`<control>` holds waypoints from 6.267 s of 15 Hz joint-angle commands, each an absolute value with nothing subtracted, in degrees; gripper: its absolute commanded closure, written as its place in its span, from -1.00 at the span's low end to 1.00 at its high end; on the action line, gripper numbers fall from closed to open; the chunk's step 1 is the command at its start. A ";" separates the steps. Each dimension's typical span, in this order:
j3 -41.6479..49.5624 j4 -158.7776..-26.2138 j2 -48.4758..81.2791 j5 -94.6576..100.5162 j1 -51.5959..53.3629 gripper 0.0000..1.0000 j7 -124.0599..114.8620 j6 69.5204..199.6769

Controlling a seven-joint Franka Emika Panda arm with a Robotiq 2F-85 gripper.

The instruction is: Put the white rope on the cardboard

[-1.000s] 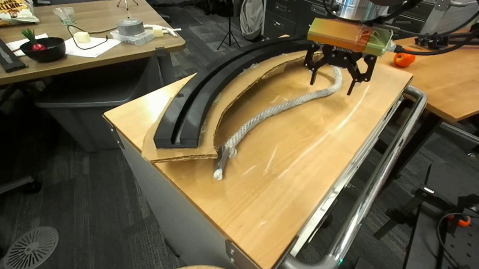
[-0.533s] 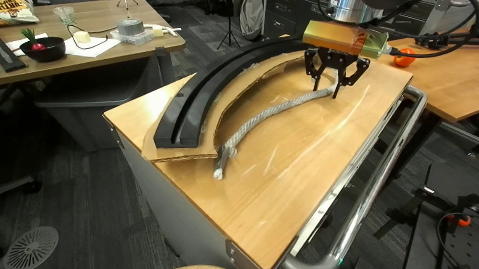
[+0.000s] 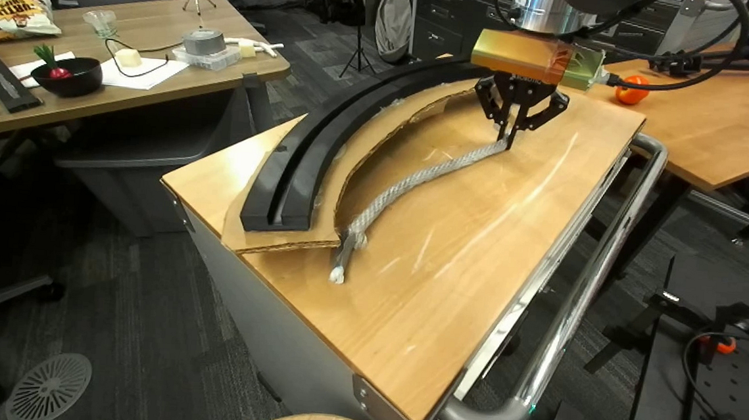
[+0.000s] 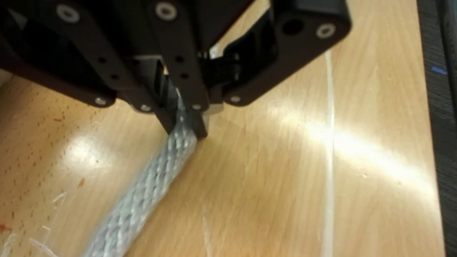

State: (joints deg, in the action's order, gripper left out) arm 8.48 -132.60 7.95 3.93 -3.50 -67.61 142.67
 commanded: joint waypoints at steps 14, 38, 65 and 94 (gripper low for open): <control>7.67 -129.49 -1.55 16.88 -5.35 0.94 -62.79 154.28; 4.72 -112.17 5.18 59.15 -2.78 0.94 -63.50 125.90; 4.47 -87.98 22.19 14.05 -0.42 0.94 -34.88 102.31; 7.21 -70.48 37.92 -3.18 -3.47 0.94 -51.32 99.48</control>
State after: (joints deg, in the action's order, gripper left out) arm 7.00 -74.49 35.47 -0.90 -2.78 -50.25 101.55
